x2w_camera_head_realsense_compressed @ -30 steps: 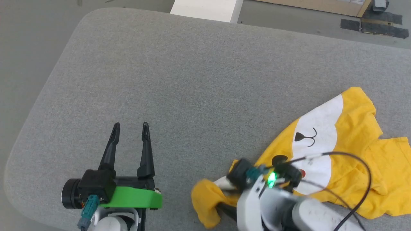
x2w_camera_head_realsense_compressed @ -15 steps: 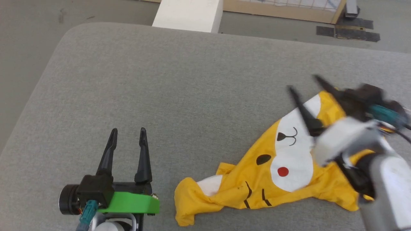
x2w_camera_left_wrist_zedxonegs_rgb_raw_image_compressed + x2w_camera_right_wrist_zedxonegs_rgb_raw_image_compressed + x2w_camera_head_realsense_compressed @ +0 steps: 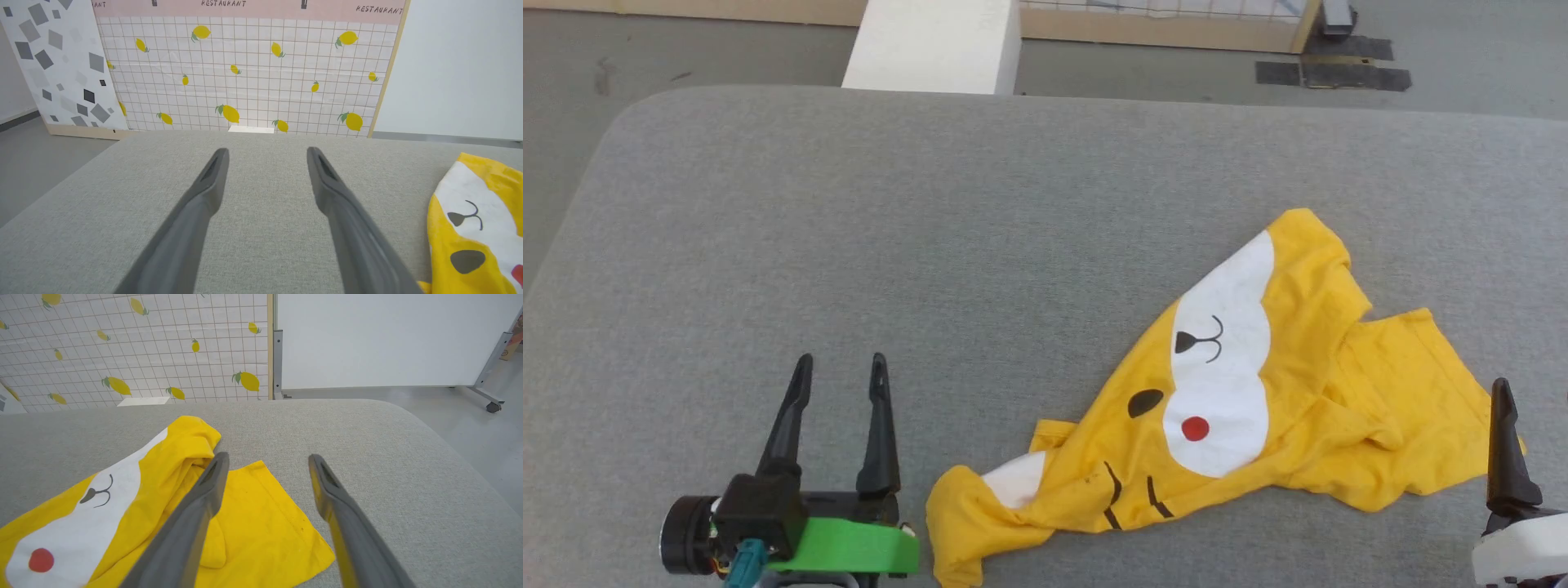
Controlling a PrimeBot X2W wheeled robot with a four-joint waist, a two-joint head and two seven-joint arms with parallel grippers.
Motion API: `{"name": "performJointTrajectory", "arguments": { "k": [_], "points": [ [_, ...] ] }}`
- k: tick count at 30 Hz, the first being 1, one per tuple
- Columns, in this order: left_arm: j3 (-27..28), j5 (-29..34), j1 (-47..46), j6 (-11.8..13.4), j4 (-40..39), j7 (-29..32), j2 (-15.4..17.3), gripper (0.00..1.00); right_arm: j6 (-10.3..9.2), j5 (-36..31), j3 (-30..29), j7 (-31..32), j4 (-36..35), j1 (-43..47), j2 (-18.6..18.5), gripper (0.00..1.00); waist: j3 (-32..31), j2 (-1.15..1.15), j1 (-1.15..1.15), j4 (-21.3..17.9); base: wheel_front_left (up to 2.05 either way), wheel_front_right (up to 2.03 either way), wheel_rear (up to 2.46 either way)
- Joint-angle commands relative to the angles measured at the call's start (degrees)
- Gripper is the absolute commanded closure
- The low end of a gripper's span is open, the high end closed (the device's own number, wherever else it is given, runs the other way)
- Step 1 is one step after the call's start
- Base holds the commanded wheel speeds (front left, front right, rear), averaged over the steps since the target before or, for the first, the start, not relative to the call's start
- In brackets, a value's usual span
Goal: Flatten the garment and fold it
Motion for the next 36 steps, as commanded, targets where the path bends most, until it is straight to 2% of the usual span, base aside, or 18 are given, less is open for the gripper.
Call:
{"name": "performJointTrajectory", "arguments": {
  "k": [1,6,9,13,16,21,26,34,35,36],
  "points": [
    [-0.5,0.8,0.0,-0.6,-0.5,-0.3,0.0,0.00,-0.08,0.5,-0.2,-0.9,0.3,-0.1,0.0,0.00,0.1,0.00,0.00,-1.3,0.00,0.00,0.00],
    [-4.3,3.4,-6.0,-4.1,-0.7,1.4,2.1,0.00,-0.08,0.1,-1.9,-1.4,-0.3,-2.1,0.1,0.00,1.0,0.00,0.00,-1.6,0.00,0.00,0.00],
    [-7.9,4.2,-12.7,-6.5,0.0,5.6,2.6,0.00,-0.08,-0.3,-3.2,-1.0,-1.3,-3.4,0.1,0.00,2.0,0.00,0.00,-1.1,0.00,0.00,0.00],
    [-16.0,5.1,-23.4,-8.7,4.4,12.5,3.4,0.00,-0.08,-0.5,-4.8,0.1,-3.0,-5.3,0.1,0.00,4.3,0.00,0.00,-0.5,0.00,0.00,0.00],
    [-23.3,4.1,-31.2,-9.1,9.5,16.9,3.9,0.00,-0.08,-0.7,-5.1,1.0,-4.4,-6.6,0.1,0.00,6.8,0.00,0.00,-0.5,0.00,0.00,0.00],
    [-34.1,-1.5,-41.1,-9.2,18.3,21.5,5.3,0.00,-0.08,-0.6,-4.2,2.3,-6.2,-8.9,0.1,0.00,10.9,0.00,0.00,-1.6,0.00,0.00,0.00],
    [-40.0,-7.1,-46.5,-9.2,27.1,23.4,6.4,0.00,-0.08,-0.2,-3.7,3.0,-6.9,-10.5,0.1,0.00,13.9,0.00,0.00,-3.3,0.00,0.00,0.00],
    [-46.9,-12.5,-48.6,-9.2,37.3,23.6,7.2,0.00,-0.08,0.4,-4.0,2.8,-6.2,-11.3,0.1,0.00,15.0,0.00,0.00,-5.7,0.00,0.00,0.00],
    [-47.6,-12.8,-48.7,-9.2,38.2,23.5,7.3,0.84,-0.08,0.5,-4.0,2.7,-6.0,-11.3,0.1,0.00,14.9,0.00,0.00,-5.9,0.00,0.00,0.00],
    [-48.5,-12.9,-48.9,-9.2,38.8,23.4,7.4,1.00,-0.08,0.6,-4.0,2.7,-5.9,-11.3,0.1,0.00,14.8,0.00,0.00,-6.0,0.00,0.00,0.00]
  ]
}}
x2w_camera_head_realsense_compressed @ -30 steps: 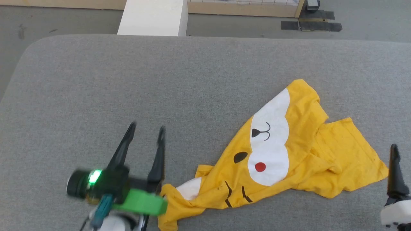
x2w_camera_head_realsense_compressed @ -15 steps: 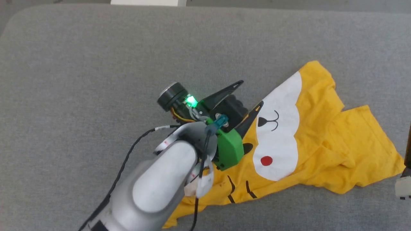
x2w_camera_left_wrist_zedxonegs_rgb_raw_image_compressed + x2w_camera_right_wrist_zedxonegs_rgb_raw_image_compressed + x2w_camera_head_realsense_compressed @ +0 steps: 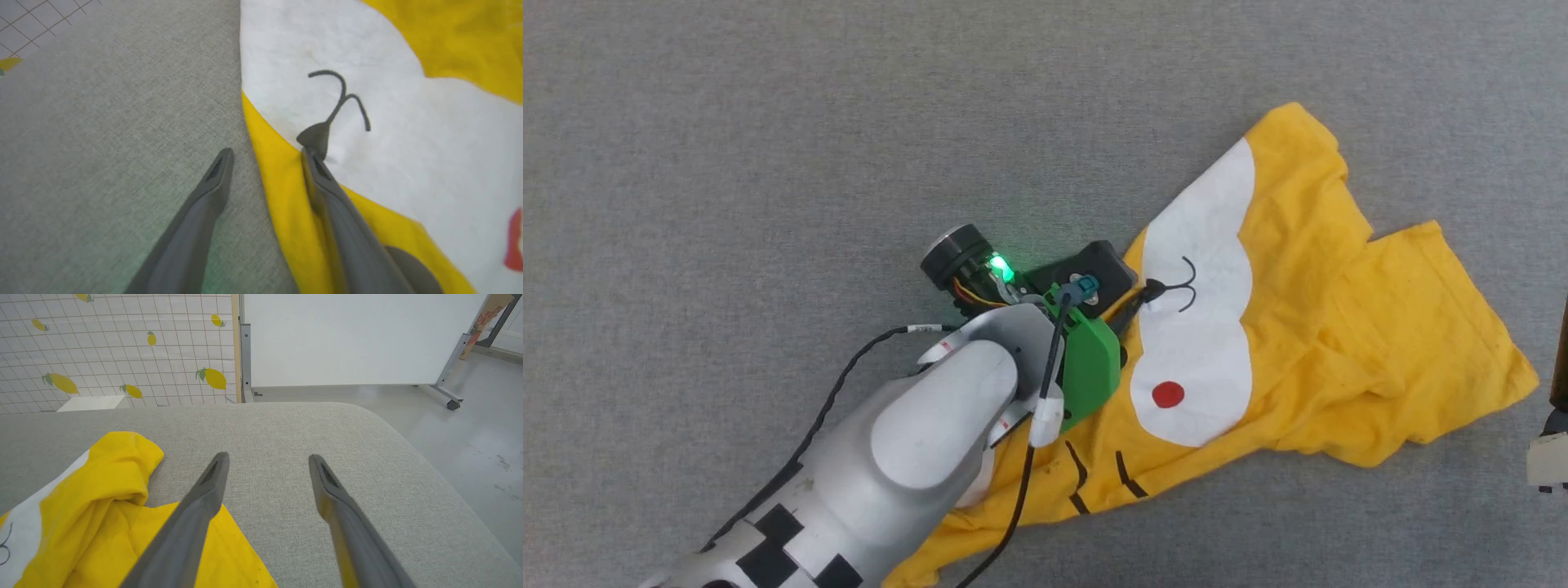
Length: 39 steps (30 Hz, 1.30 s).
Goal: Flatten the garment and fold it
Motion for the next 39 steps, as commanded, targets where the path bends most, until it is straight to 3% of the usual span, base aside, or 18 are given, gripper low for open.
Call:
{"name": "performJointTrajectory", "arguments": {
  "k": [1,6,11,16,22,25,26,33,39],
  "points": [
    [-1.9,-0.6,0.5,-0.1,2.0,0.4,0.6,1.00,-0.08,0.5,0.0,-0.3,0.3,-1.1,0.0,0.00,-0.3,0.00,0.00,-0.5,0.00,0.00,0.00],
    [-1.5,-2.7,-1.7,-0.1,1.5,-2.6,0.9,1.00,-0.08,0.8,-0.6,-0.4,0.8,-0.5,0.0,0.00,-2.1,0.00,0.00,0.0,0.00,0.00,0.00],
    [3.6,-5.7,-5.4,0.6,-3.1,-4.4,2.5,1.00,-0.08,0.9,-1.1,-0.1,0.8,0.1,0.0,0.00,-3.7,0.00,0.00,0.8,0.00,0.00,0.00],
    [11.4,-11.6,-8.6,1.7,-7.8,-1.0,7.6,1.00,-0.08,1.5,-0.4,0.1,0.3,0.1,0.0,0.00,-2.4,0.00,0.00,0.3,0.00,0.00,0.00],
    [17.6,-15.0,-9.1,4.9,-6.0,2.6,14.4,1.00,-0.08,1.9,0.3,-0.2,0.7,-0.7,0.0,0.00,1.3,0.00,0.00,-1.5,0.00,0.00,0.00],
    [17.8,-14.6,-7.6,5.7,-3.7,2.2,16.0,0.59,-0.08,2.0,0.8,-0.6,1.3,-1.1,0.0,0.00,2.0,0.00,0.00,-2.3,0.00,0.00,0.00],
    [18.2,-15.2,-6.9,6.1,-3.1,1.5,15.7,0.00,-0.08,2.0,0.8,-0.7,1.5,-1.2,0.0,0.00,2.1,0.00,0.00,-2.4,0.00,0.00,0.00],
    [19.5,-15.0,-4.9,8.7,-3.3,-6.7,13.0,0.00,-0.08,1.4,0.3,-0.7,2.2,-0.9,0.0,0.00,-0.6,0.00,0.00,-1.3,0.00,0.00,0.00],
    [21.2,-12.1,0.5,13.4,-11.0,-17.8,13.7,0.00,-0.08,1.0,0.4,0.2,2.3,0.8,0.0,0.00,-5.2,0.00,0.00,0.2,0.00,0.00,0.00]
  ]
}}
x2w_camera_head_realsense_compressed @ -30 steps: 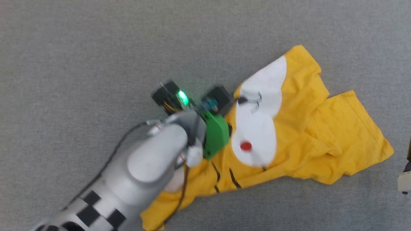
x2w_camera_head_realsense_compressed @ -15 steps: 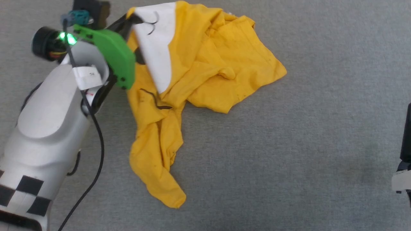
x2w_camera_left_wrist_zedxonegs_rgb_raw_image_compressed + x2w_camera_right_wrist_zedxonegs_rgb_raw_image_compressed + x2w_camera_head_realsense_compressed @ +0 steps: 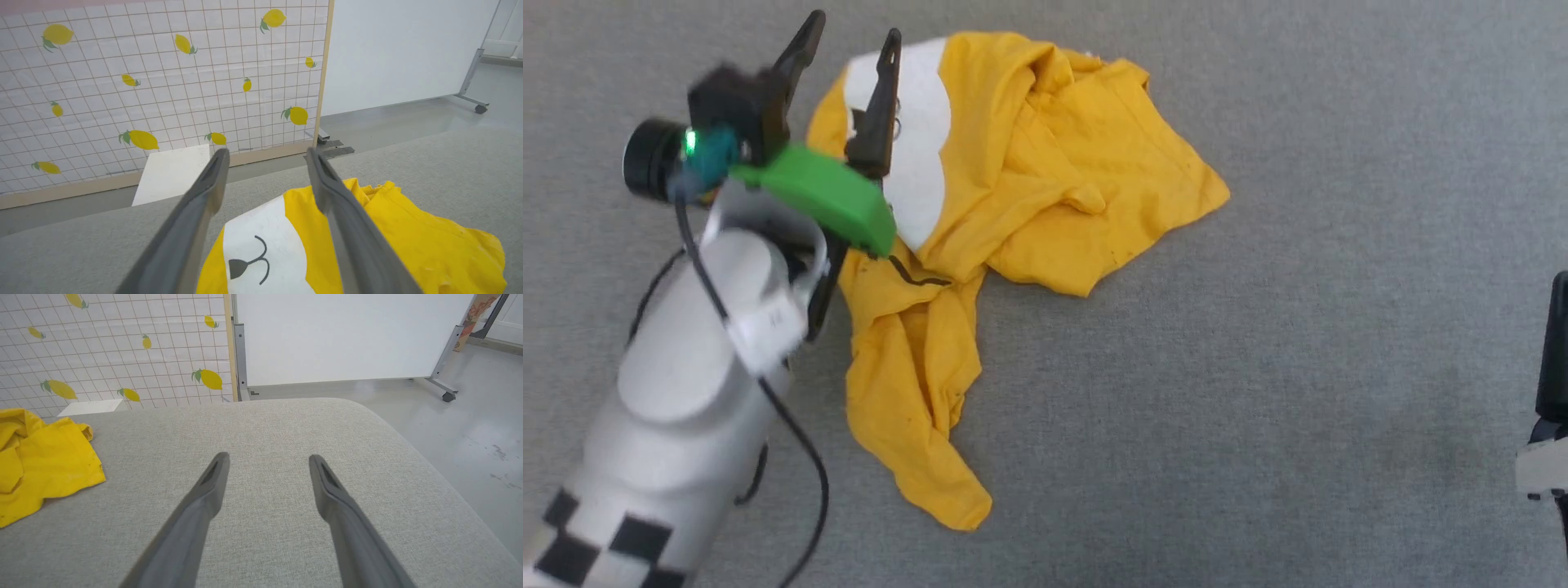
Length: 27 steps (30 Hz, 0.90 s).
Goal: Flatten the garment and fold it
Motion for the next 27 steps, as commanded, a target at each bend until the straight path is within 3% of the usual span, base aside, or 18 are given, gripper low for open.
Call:
{"name": "performJointTrajectory", "arguments": {
  "k": [1,8,12,15,19,27],
  "points": [
    [0.4,1.1,3.1,1.6,-2.3,-1.8,0.8,0.00,-0.08,-0.3,0.0,0.3,0.0,0.8,0.0,0.00,-3.6,0.00,-0.01,2.0,0.00,0.00,0.00],
    [4.1,5.6,20.9,12.6,-18.9,-5.3,2.1,0.00,-0.08,0.5,0.9,0.8,0.4,3.5,0.0,0.00,-6.9,0.00,-0.01,3.7,0.00,0.00,0.00],
    [7.8,10.0,32.2,18.7,-27.9,-5.4,0.5,0.00,-0.08,1.3,1.5,0.3,1.3,4.7,0.0,0.00,-7.8,0.00,-0.01,4.5,0.00,0.00,0.00],
    [10.2,12.2,39.6,21.5,-31.9,-5.4,-2.1,0.00,-0.08,1.7,2.0,-0.1,2.2,5.3,0.0,0.00,-8.5,0.00,-0.01,4.9,0.00,0.00,0.00],
    [13.2,13.3,46.4,20.7,-33.9,-5.4,-5.4,0.00,-0.08,1.7,2.4,-0.5,3.1,5.9,0.0,0.00,-9.5,0.00,-0.01,5.9,0.00,0.00,0.00],
    [16.7,16.1,48.0,15.3,-33.8,-5.4,-9.3,0.00,-0.08,-2.8,6.2,3.8,1.3,0.5,0.0,0.00,-9.1,0.00,-0.01,8.5,0.00,0.00,0.00]
  ]
}}
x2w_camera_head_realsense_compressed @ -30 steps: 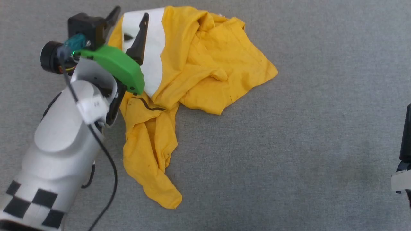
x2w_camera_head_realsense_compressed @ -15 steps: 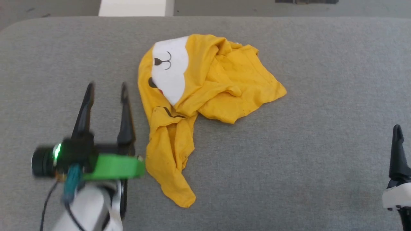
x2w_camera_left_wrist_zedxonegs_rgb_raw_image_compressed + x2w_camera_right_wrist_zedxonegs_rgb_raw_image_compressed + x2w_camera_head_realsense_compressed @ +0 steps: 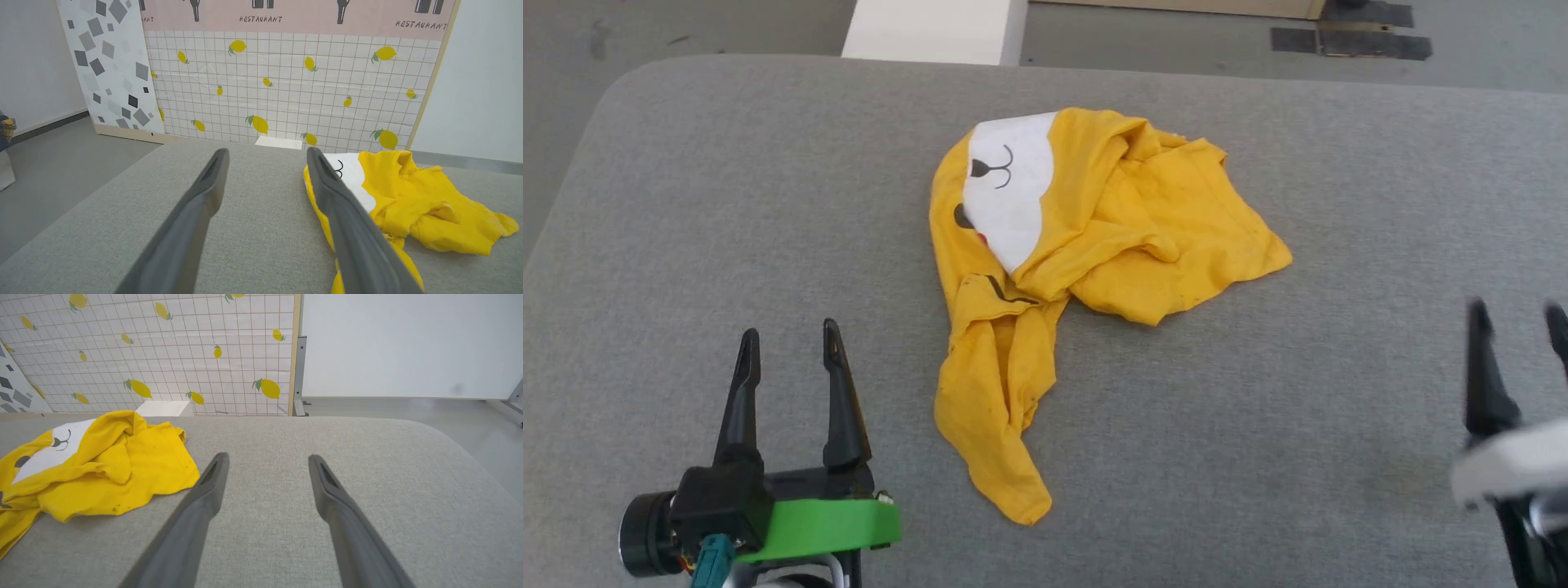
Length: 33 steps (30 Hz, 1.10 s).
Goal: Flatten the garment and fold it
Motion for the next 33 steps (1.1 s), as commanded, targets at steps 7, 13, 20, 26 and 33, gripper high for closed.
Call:
{"name": "performJointTrajectory", "arguments": {
  "k": [7,13,20,26,33],
  "points": [
    [1.6,2.4,-1.6,-5.0,1.5,-0.3,-4.1,0.00,-0.06,-3.2,8.8,12.7,3.5,-15.7,-1.5,0.00,4.1,0.00,0.00,3.6,0.00,0.00,0.00],
    [2.5,4.0,-2.6,-8.5,3.3,-0.3,-6.9,0.00,-0.06,-2.1,12.2,22.9,12.9,-25.5,-5.1,0.00,6.7,0.00,0.00,6.4,0.00,0.00,0.00],
    [3.5,5.4,-3.0,-11.3,4.7,-0.3,-9.0,0.00,-0.06,-3.2,13.1,28.1,23.6,-29.6,-8.1,0.00,7.6,0.00,0.00,9.0,0.00,0.00,0.00],
    [4.1,6.9,-3.0,-13.0,5.3,-0.3,-9.9,0.00,-0.06,-3.7,10.9,29.5,31.9,-30.4,-7.7,0.00,7.9,0.00,0.00,9.8,0.00,0.00,0.00],
    [4.7,7.7,-4.1,-14.1,5.7,-0.3,-10.5,0.00,-0.06,-2.4,8.8,27.0,33.6,-33.2,-5.5,1.00,8.0,0.00,0.00,8.1,0.00,0.00,0.00]
  ]
}}
